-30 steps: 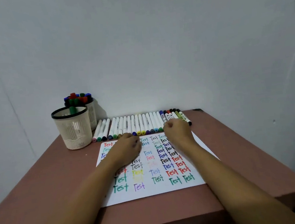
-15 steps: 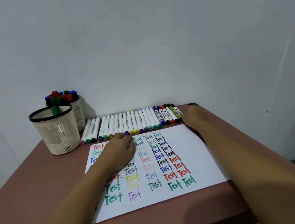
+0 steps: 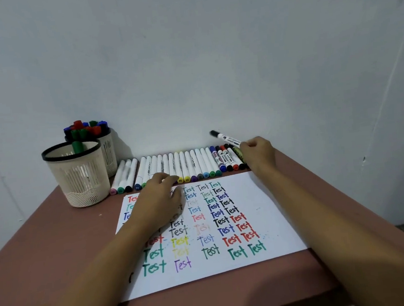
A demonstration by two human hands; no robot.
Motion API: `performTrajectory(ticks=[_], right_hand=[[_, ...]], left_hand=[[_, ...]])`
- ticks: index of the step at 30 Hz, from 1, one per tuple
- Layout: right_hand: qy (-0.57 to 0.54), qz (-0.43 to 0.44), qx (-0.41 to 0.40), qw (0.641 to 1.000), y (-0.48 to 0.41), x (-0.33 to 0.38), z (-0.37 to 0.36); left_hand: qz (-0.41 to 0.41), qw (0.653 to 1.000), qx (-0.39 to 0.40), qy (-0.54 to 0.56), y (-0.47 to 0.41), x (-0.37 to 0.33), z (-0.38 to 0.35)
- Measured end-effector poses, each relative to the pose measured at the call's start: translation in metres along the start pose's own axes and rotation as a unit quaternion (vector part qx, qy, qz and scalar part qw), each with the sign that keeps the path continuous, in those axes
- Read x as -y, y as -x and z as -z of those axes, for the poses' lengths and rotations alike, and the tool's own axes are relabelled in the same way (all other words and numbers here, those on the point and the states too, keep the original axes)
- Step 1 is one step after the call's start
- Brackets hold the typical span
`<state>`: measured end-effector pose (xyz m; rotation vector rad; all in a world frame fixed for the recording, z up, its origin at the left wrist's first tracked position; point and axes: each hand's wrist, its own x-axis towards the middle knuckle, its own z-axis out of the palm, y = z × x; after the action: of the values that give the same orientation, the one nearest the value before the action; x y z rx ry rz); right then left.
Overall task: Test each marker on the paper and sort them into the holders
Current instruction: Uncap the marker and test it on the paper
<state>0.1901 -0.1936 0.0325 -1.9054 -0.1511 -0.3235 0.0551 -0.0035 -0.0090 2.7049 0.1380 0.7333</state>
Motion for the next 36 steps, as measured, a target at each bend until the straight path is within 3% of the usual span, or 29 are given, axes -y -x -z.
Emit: performTrajectory(ticks=[6, 9, 13, 17, 21, 29, 33, 36], right_hand=[[-0.145, 0.027, 0.073, 0.986, 0.039, 0.035, -0.015], [-0.165, 0.008, 0.094, 0.982, 0.05, 0.032, -0.022], [-0.215, -0.038, 0.102, 0.971, 0.055, 0.026, -0.025], [-0.359, -0.128, 0.175, 0.908, 0.065, 0.026, -0.03], [-0.281, -0.087, 0.258, 0.92, 0.076, 0.025, -0.041], [-0.306, -0.03, 0.259, 0.916, 0.074, 0.026, -0.041], [-0.318, -0.04, 0.246, 0.915, 0.073, 0.028, -0.036], [-0.415, -0.096, 0.177, 0.887, 0.061, 0.03, -0.025]], left_hand=[[-0.081, 0.991, -0.105, -0.019, -0.003, -0.001, 0.008], [-0.103, 0.989, -0.09, -0.059, -0.004, -0.003, 0.008], [-0.092, 0.993, -0.075, -0.027, -0.001, -0.008, 0.007], [-0.072, 0.995, -0.068, 0.003, 0.001, -0.012, 0.005], [-0.076, 0.994, -0.063, 0.038, 0.003, -0.017, 0.005], [-0.009, 0.987, -0.107, 0.117, 0.006, -0.021, 0.01], [0.026, 0.983, -0.088, 0.16, 0.006, -0.023, 0.011], [0.082, 0.973, -0.061, 0.208, 0.003, -0.02, 0.011]])
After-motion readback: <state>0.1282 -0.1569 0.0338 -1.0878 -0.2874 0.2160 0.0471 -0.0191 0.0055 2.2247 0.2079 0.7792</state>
